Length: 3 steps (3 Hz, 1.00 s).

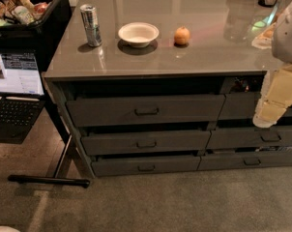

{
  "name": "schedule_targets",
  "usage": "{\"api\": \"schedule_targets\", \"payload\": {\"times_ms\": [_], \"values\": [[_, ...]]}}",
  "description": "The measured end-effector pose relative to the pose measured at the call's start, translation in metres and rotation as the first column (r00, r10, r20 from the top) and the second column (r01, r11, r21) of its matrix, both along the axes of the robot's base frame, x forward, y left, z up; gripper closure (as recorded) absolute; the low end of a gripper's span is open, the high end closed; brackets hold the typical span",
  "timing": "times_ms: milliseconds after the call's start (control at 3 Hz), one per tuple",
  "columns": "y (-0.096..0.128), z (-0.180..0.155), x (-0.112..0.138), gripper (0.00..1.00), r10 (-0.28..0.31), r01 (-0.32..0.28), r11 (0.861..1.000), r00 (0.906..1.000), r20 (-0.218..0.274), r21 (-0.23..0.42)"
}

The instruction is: Open middle drawer

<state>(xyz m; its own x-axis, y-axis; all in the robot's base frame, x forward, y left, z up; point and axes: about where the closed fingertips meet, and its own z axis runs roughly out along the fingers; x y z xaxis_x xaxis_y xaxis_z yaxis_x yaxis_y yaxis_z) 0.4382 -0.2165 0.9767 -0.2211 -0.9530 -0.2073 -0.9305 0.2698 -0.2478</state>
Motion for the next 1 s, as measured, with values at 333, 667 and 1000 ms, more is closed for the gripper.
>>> {"api": "schedule_targets", "payload": {"times_ms": [333, 667, 1000], "values": [[0.003, -0.003, -0.002, 0.00, 0.003, -0.003, 1.000, 0.9999, 0.010, -0.001], [0.006, -0.024, -0.009, 0.00, -0.008, 0.008, 1.000, 0.9999, 0.008, 0.025], [0.008, -0.064, -0.020, 0.00, -0.064, 0.064, 0.994, 0.9980, -0.005, 0.092]]}}
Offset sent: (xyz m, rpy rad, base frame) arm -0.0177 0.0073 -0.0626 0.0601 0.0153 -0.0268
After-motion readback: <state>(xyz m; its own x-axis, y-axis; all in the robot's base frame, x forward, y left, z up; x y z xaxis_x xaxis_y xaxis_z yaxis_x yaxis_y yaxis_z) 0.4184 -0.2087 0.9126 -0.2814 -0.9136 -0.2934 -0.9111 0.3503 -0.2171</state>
